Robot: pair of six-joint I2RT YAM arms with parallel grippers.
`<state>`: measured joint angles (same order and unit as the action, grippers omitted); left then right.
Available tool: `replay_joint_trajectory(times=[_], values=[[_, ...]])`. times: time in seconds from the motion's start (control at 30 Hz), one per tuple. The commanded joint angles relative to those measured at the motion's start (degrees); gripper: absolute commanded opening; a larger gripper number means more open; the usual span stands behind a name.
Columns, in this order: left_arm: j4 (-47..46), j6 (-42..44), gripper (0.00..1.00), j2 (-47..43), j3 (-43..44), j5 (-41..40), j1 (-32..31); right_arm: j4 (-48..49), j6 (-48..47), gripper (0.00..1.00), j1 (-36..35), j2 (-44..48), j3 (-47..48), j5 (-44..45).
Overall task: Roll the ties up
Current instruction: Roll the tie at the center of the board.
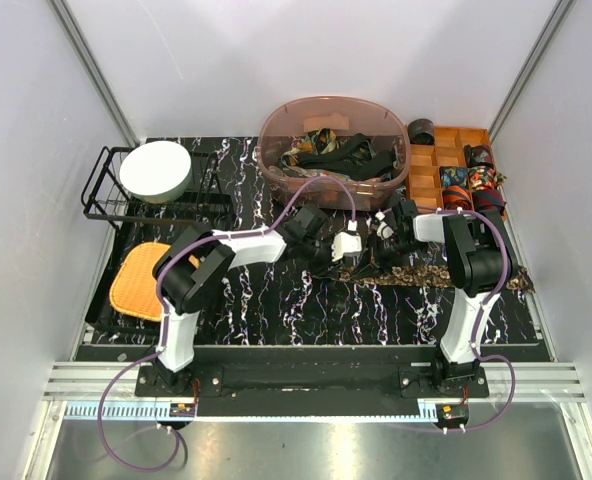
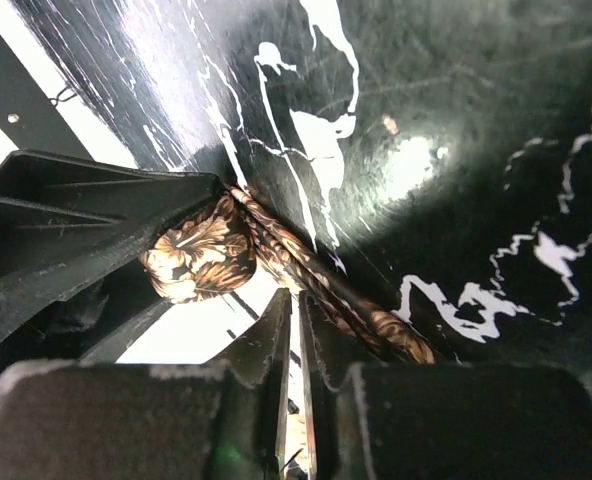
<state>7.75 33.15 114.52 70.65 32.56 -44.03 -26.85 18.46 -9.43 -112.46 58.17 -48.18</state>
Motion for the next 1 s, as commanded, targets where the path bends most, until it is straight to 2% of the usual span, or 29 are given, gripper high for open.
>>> replay_joint_trajectory(times=[0.0, 0.13, 0.23, 0.47, 0.53, 0.7, 0.73, 0.8, 0.83, 0.97], values=[[2.27, 3.32, 0.02, -2.63, -2.80, 2.68, 2.72, -0.39, -1.49, 0.12, -0.06, -2.06, 0.45, 10.65], [2.00, 5.87, 0.05, -3.69, -4.03, 4.88, 2.90, -0.39, -1.32, 0.11, 0.03, -3.11, 1.06, 11.62], [2.97, 7.63, 0.06, -3.95, -4.12, 3.14, 2.72, -0.57, -0.97, 0.11, 0.03, -3.46, 1.41, 12.06], [16.22, 11.58, 0.08, 1.05, 2.73, -4.16, 1.50, -0.40, -1.49, 0.11, -0.15, -2.41, 0.89, 11.36], [18.34, 12.03, 0.08, 2.72, 3.44, -6.70, 0.97, 0.39, -1.58, 0.13, -0.06, -1.01, 0.19, 8.82], [22.83, 12.91, 0.08, 4.48, 4.93, -7.86, -0.96, 6.27, 2.54, 0.27, 0.20, 4.52, -2.18, -2.32], [23.36, 12.73, 0.08, 5.01, 5.54, -9.34, -1.40, 9.16, 3.85, 0.32, 0.03, 5.23, -2.62, -3.31], [24.15, 12.56, 0.08, 5.80, 5.99, -9.88, -2.11, 11.46, 6.93, 0.36, 0.11, 6.90, -3.50, -5.59], [24.33, 12.30, 0.08, 5.98, 6.16, -10.32, -2.29, 12.86, 7.73, 0.41, 0.11, 7.00, -3.59, -6.30], [24.59, 11.59, 0.08, 6.59, 6.86, -11.37, -2.38, 17.52, 11.06, 0.48, -0.23, 7.35, -5.26, -8.24]])
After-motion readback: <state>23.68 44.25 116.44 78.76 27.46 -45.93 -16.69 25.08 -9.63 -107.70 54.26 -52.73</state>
